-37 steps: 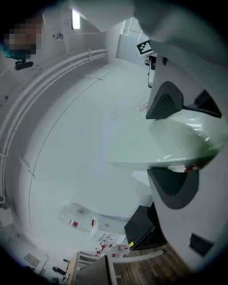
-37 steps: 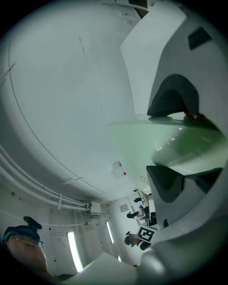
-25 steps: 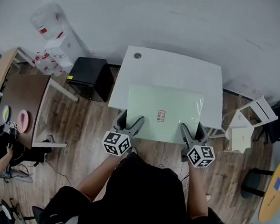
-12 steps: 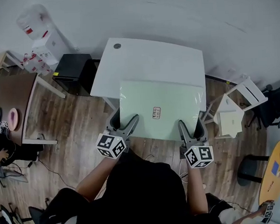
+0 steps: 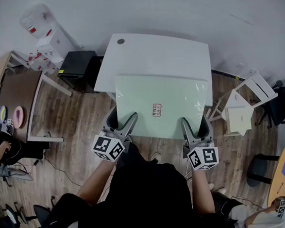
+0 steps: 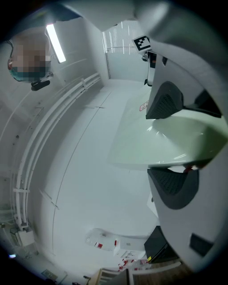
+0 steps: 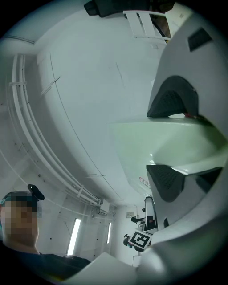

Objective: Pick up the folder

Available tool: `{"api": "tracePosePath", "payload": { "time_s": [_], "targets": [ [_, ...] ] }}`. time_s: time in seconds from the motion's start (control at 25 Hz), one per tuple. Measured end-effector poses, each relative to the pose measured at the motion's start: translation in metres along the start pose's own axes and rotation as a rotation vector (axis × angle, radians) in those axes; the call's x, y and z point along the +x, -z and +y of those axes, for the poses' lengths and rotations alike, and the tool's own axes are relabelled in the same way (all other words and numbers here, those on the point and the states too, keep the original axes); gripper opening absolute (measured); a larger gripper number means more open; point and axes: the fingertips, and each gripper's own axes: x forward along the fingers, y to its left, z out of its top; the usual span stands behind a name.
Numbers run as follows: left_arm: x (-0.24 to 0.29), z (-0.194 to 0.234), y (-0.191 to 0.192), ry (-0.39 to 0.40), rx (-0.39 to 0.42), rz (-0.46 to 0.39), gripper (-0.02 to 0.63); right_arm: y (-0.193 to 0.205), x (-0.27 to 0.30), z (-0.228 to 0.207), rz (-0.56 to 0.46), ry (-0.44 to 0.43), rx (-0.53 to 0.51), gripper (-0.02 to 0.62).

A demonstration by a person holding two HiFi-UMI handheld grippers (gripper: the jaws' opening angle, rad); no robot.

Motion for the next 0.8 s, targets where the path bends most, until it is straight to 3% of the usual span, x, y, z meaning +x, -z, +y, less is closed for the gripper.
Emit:
{"api": "tracePosePath", "payload": {
  "time_s": [0.8],
  "targets": [
    [0.044, -0.059, -0.011, 0.103, 0.049, -0.042, 0.337, -0.033, -0.041, -0.049, -0.083, 0.089, -0.036, 0.348]
  ]
}}
